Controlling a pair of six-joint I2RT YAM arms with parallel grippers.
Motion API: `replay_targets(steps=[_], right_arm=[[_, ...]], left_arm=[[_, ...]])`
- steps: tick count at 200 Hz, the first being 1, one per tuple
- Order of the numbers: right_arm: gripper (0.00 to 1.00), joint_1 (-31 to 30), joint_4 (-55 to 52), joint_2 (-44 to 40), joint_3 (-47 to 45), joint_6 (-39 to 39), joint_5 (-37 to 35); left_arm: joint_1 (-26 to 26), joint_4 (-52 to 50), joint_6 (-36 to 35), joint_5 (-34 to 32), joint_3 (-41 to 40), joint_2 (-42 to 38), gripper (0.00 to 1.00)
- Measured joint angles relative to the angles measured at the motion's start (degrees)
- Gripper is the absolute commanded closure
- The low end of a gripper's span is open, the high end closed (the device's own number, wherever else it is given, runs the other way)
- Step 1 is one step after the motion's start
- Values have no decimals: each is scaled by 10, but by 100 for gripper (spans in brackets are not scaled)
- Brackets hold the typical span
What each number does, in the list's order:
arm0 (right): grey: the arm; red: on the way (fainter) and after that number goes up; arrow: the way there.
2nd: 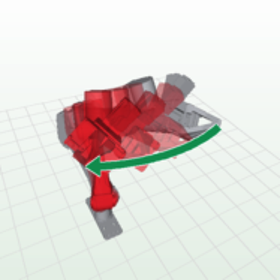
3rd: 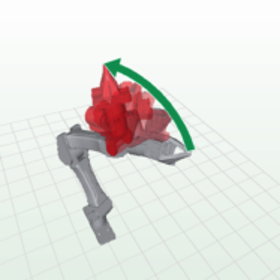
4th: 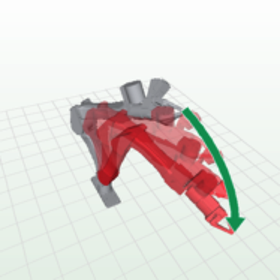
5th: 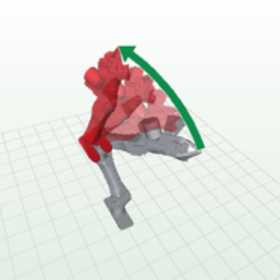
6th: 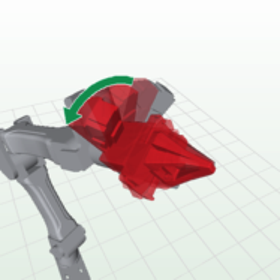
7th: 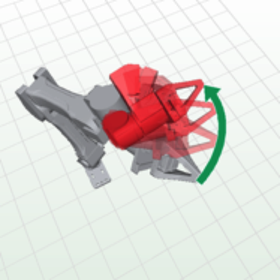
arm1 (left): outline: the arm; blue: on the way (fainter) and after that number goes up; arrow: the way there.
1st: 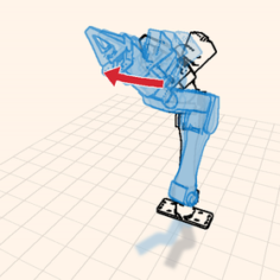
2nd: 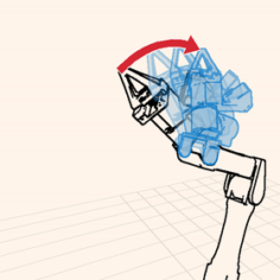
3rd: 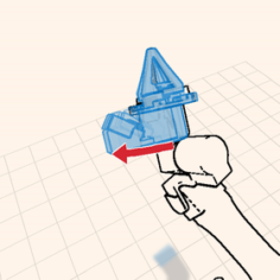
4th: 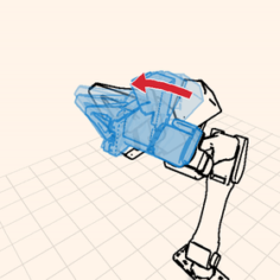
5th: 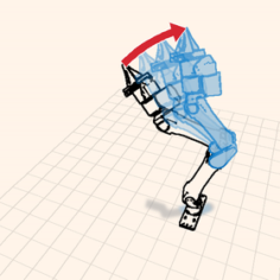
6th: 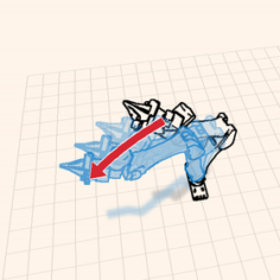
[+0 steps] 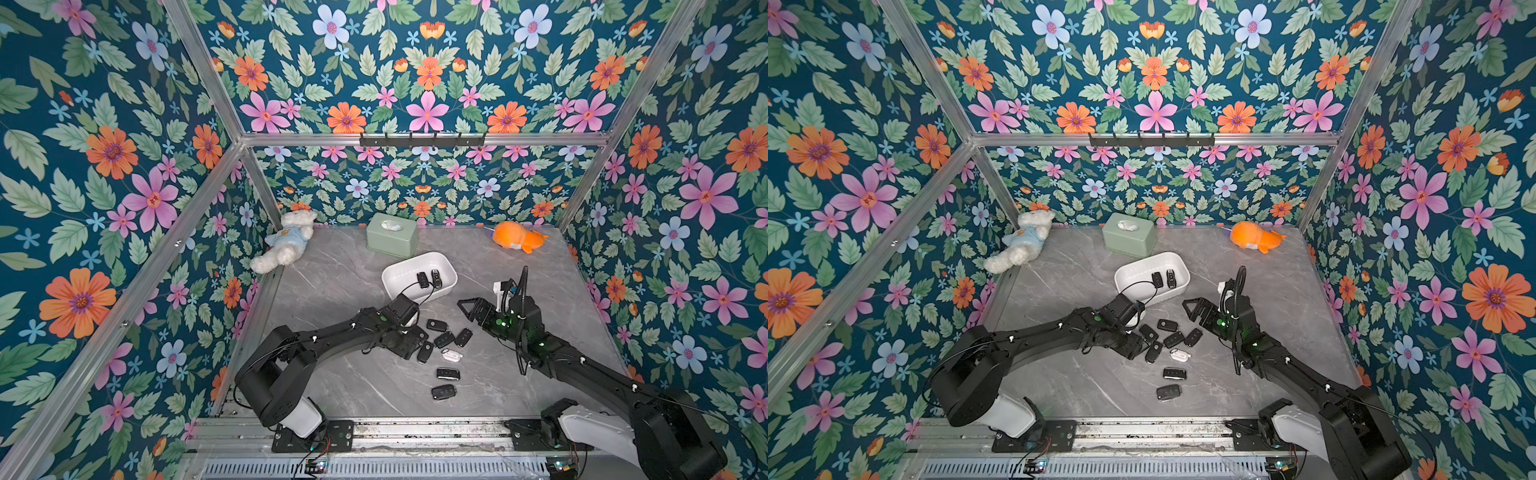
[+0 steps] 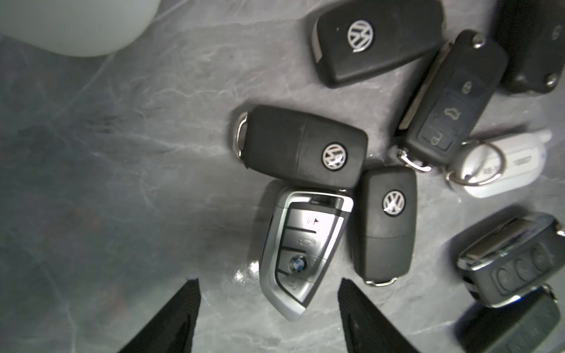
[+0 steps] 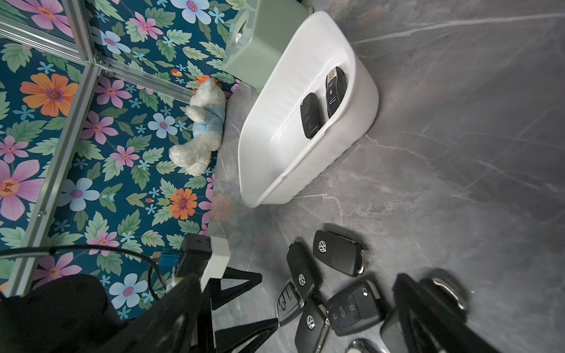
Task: Place the car key into the storage box
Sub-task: Pick up the car key from the center of the board.
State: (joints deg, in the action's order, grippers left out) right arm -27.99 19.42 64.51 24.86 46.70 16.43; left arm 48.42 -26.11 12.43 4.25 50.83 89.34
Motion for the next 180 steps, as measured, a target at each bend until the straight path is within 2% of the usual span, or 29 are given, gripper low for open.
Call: replay_targets(steps=[119,151,180], right_arm=[[1,0,-1,9,11,1,0],[1,0,-4,9,17,0,0],[1,0,-5,9,21,-2,0]], left_arm=[[19,3,-22,-26,25,68,24],[19,9,-26,-26,40,83,27],[20,14,-34,-25,48,90,37]])
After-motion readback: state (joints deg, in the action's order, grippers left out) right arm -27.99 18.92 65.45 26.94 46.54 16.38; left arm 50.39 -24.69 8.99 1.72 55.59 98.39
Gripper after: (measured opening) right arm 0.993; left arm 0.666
